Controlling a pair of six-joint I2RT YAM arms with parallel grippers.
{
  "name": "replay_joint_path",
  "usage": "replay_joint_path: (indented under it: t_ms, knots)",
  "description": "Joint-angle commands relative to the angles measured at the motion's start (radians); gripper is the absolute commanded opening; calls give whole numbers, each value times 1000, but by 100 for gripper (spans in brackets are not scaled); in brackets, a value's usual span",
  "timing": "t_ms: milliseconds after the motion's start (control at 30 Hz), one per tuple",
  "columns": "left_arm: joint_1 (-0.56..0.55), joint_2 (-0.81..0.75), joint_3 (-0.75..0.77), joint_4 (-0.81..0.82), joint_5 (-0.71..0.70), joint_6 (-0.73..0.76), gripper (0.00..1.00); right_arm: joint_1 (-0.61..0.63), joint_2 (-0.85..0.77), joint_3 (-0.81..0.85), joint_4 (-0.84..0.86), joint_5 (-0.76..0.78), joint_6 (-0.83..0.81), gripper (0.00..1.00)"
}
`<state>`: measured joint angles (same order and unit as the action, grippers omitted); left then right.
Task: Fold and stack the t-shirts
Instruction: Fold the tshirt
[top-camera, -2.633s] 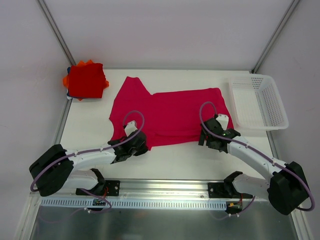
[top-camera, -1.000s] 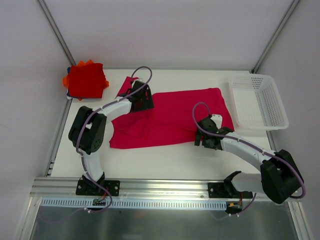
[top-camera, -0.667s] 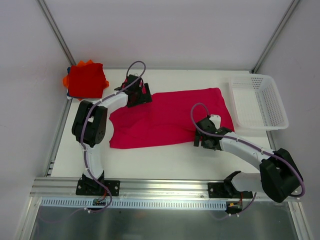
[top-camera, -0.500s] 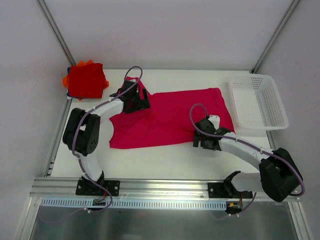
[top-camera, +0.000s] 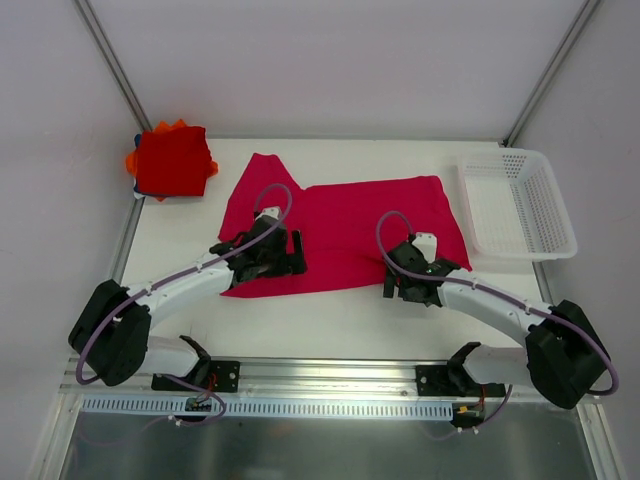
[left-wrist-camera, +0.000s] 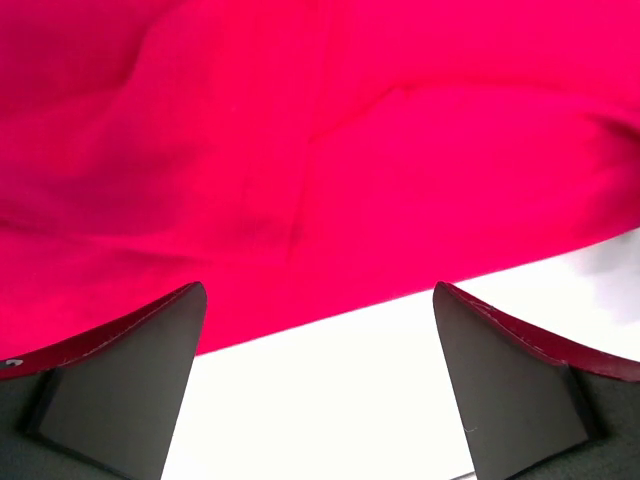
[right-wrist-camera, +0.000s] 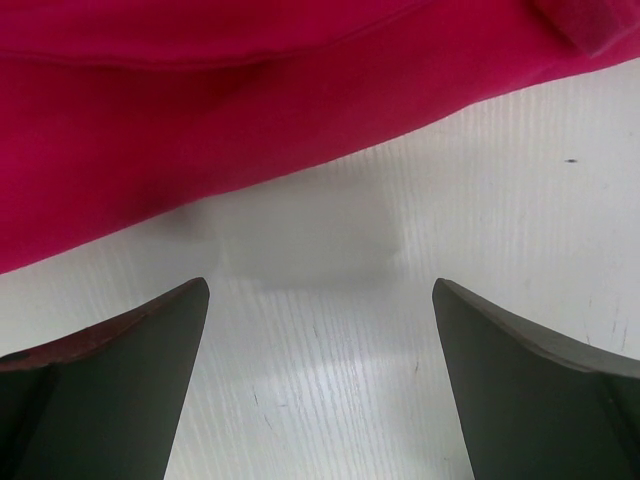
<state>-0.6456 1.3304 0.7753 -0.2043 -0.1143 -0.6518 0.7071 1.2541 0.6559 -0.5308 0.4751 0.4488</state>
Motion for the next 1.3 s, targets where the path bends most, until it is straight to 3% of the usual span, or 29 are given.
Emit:
replay_joint_path:
  t_ms: [0,233,600,1033,1100,1200,1267]
  knots:
    - [-29,-20,-45,-20,-62,-63,98,9,-64,-10,-44,66,47,99]
    - [-132,33,-48,-15,-150,-103,97,-61,-84,97,-15,135,-77,100]
    - [-150,-8,-91,-9,-176,-92,98,-310,103,149,83,23,-186,99]
    - [-150,81,-87,39,-171,-82,98,-356,269,214,138,-3,-220,100]
    - [-150,98,-85,46,-171,-81,98,-365,280,223,143,-10,-222,97]
    - [-150,111,-80,52,-166,-82,98,-376,292,237,150,-16,-226,85]
    - [-150,116,-77,62,-160,-80,98,-385,300,248,149,-16,-229,72]
